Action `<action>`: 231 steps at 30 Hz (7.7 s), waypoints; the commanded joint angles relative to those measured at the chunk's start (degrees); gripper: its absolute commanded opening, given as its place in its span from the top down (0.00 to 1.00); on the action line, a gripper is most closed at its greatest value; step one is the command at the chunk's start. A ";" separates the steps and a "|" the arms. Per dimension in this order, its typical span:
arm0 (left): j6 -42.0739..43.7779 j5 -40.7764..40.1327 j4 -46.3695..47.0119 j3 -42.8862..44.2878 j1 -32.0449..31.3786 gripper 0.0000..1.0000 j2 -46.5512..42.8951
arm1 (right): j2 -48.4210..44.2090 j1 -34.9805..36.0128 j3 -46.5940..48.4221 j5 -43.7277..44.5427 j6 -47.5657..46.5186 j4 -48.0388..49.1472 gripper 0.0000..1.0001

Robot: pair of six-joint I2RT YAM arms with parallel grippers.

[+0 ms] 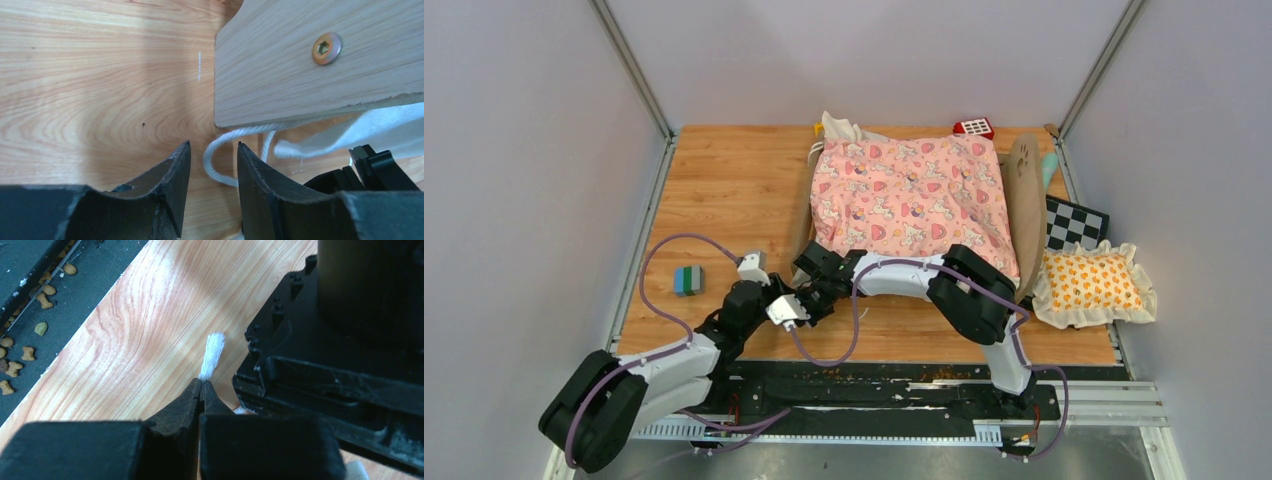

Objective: Set up the pet bed
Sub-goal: Tie the ropes to the bed frame.

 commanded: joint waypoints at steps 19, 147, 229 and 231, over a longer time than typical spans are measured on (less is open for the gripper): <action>-2.23 12.75 8.94 0.23 0.24 0.86 3.91 | -0.66 -0.23 -3.35 0.77 1.62 0.20 1.00; -3.30 13.69 8.44 7.55 0.27 0.95 9.16 | -21.15 1.41 -39.19 14.31 45.68 58.75 1.00; 0.23 13.61 -4.43 9.03 0.27 0.94 -2.50 | -11.37 0.97 -27.87 33.18 68.18 53.37 1.00; 0.27 13.53 -4.55 9.12 0.28 0.94 -2.65 | -10.93 0.97 -28.20 31.93 68.13 53.75 1.00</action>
